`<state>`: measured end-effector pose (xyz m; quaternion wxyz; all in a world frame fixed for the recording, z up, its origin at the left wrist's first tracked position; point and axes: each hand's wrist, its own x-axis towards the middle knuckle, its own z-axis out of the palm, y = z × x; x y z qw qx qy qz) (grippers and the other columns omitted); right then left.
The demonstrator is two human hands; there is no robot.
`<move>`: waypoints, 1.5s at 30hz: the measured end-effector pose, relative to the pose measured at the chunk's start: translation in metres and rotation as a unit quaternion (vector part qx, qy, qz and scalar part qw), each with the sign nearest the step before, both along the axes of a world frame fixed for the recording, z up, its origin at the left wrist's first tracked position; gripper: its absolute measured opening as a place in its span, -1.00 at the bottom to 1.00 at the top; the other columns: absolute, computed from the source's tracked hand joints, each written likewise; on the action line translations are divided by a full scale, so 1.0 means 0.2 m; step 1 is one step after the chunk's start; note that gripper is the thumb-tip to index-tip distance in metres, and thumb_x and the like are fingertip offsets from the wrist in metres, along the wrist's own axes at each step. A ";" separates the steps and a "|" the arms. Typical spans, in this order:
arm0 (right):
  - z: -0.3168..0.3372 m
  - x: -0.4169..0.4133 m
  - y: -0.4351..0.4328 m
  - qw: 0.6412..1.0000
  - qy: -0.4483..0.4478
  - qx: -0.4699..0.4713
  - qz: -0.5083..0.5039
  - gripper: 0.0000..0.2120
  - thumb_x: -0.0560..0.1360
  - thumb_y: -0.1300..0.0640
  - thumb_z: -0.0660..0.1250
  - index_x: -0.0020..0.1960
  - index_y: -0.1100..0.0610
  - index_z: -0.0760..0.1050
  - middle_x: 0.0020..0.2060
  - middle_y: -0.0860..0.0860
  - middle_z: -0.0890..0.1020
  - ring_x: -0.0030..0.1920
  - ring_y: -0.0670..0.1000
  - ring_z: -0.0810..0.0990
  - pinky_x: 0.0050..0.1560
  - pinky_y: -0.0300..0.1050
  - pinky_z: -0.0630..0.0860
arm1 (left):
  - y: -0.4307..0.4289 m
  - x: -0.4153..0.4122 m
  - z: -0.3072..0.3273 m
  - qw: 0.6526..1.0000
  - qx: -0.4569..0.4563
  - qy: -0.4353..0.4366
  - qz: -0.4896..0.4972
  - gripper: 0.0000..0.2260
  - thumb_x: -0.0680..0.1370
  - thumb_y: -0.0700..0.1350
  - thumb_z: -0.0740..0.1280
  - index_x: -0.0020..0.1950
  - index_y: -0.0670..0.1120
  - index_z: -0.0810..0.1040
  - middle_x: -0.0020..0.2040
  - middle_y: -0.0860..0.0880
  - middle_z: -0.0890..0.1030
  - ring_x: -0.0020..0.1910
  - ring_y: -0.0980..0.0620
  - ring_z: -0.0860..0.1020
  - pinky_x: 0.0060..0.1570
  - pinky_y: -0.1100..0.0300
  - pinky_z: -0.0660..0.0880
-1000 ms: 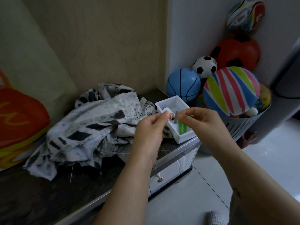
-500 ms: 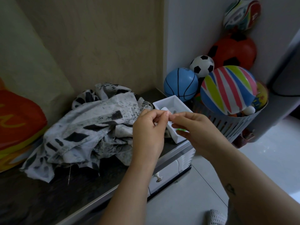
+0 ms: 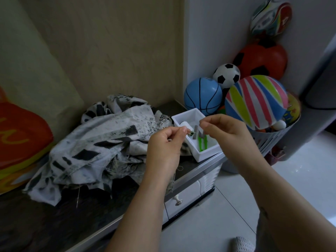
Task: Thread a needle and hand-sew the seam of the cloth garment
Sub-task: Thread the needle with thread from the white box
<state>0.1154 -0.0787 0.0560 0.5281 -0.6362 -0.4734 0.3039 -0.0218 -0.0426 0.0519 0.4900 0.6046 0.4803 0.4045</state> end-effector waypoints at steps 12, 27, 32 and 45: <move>-0.04 -0.04 0.02 0.994 -0.111 0.007 0.006 -0.87 0.39 -0.06 0.39 -0.15 -0.01 0.60 -0.22 -0.13 0.62 -0.17 -0.17 0.58 -0.13 -0.32 0.52 | 0.00 -0.01 0.01 1.000 0.009 0.015 -0.008 -0.85 0.58 -0.01 0.29 -0.10 0.03 0.64 -0.21 0.19 0.60 -0.25 0.51 0.47 -0.32 0.63 0.32; 0.00 -0.01 0.00 0.999 0.031 -0.017 0.025 -0.95 0.45 0.13 0.39 -0.17 0.10 0.61 -0.23 0.00 0.70 -0.14 -0.07 0.66 0.05 -0.12 0.57 | -0.01 -0.04 0.04 0.994 -0.041 -0.001 -0.100 -0.85 0.58 -0.08 0.29 -0.04 -0.02 0.66 -0.34 0.23 0.61 -0.40 0.34 0.53 -0.45 0.54 0.36; 0.01 0.00 0.00 0.998 0.052 -0.023 0.024 -0.93 0.45 0.17 0.39 -0.21 0.06 0.59 -0.23 0.01 0.69 -0.12 -0.03 0.67 0.08 -0.07 0.56 | 0.01 -0.05 0.01 0.993 -0.034 0.021 -0.107 -0.87 0.56 -0.04 0.32 -0.08 0.08 0.67 -0.11 0.15 0.68 -0.14 0.30 0.58 -0.22 0.52 0.43; -0.01 -0.06 -0.01 0.936 0.333 -0.101 0.059 -0.75 0.48 0.14 0.30 0.14 0.13 0.55 0.05 0.09 0.65 -0.21 -0.02 0.59 -0.11 -0.15 0.54 | 0.01 -0.04 0.03 0.980 -0.145 -0.129 -0.039 -0.90 0.52 -0.12 0.37 -0.17 0.01 0.65 -0.31 0.21 0.66 -0.29 0.37 0.59 -0.42 0.46 0.45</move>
